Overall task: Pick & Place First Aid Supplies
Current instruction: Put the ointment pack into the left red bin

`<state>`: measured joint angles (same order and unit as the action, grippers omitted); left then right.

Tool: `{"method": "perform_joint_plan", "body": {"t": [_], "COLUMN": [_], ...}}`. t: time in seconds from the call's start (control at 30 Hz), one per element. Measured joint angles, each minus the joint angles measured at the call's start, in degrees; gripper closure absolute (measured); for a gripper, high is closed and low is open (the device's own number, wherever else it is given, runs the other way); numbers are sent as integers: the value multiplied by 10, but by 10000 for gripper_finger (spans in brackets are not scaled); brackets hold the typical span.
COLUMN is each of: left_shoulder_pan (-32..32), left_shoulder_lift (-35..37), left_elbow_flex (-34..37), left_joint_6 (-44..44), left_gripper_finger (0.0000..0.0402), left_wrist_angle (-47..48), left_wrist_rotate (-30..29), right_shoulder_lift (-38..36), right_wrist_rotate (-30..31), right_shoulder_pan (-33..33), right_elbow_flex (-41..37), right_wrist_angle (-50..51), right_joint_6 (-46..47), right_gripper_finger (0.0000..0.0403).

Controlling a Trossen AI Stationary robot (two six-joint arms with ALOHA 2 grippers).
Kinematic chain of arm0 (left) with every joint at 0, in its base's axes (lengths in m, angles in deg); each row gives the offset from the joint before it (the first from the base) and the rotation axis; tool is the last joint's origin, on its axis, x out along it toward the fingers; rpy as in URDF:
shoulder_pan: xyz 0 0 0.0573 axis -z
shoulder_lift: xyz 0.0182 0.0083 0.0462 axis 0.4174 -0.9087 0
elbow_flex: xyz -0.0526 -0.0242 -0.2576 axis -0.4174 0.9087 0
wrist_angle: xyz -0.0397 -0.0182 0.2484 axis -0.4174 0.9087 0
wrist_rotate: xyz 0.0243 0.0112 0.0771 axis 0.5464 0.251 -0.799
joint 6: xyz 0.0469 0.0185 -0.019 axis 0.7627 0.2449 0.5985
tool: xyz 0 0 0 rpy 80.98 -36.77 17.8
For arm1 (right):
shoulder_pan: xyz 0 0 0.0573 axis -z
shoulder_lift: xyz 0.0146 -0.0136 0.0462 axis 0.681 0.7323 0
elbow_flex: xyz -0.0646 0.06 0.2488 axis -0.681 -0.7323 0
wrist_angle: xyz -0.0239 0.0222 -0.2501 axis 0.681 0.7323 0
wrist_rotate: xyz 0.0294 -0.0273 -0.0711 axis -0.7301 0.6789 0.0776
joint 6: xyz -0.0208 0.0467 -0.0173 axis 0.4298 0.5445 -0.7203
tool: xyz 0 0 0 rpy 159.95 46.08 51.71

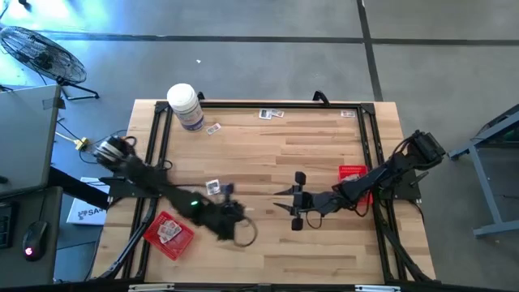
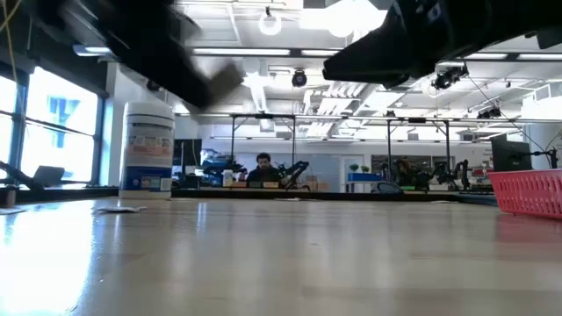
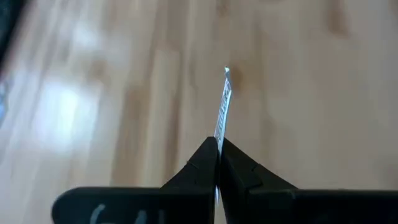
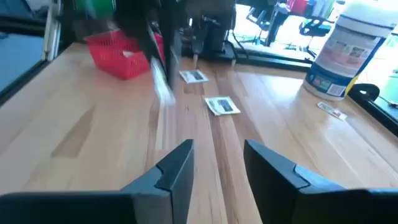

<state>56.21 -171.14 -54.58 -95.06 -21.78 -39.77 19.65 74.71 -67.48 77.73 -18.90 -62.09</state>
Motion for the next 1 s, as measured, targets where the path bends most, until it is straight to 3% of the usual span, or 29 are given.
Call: {"method": "perform_joint_plan", "body": {"t": [0.07, 0.17, 0.27, 0.4, 0.67, 0.8, 1.0], "left_shoulder_pan": [36, 86, 138, 194, 241, 240, 240], "left_shoulder_lift": [27, 51, 56, 56, 56, 56, 56], "left_elbow_flex": [-37, -80, -92, -90, 4, 64, 101], "left_joint_6": [-92, -249, -378, -525, -728, -742, -758], "left_gripper_finger": [400, 400, 401, 401, 401, 401, 378], "left_wrist_angle": [128, 283, 375, 466, 440, 373, 374], "left_wrist_rotate": [41, 164, 241, 294, 342, 421, 432], "right_shoulder_lift": [0, 0, 0, 0, 0, 0, 0], "right_wrist_rotate": [0, 0, -2, -14, -22, -22, -20], "right_shoulder_pan": [0, 5, 11, 19, 22, 22, 22], "right_elbow_flex": [0, 0, 0, 0, 0, 0, 0], "right_wrist_angle": [11, 32, 39, 41, 41, 41, 41], "right_joint_6": [3, 24, 32, 41, 46, 47, 46], "right_gripper_finger": [268, 269, 269, 269, 269, 268, 269]}}
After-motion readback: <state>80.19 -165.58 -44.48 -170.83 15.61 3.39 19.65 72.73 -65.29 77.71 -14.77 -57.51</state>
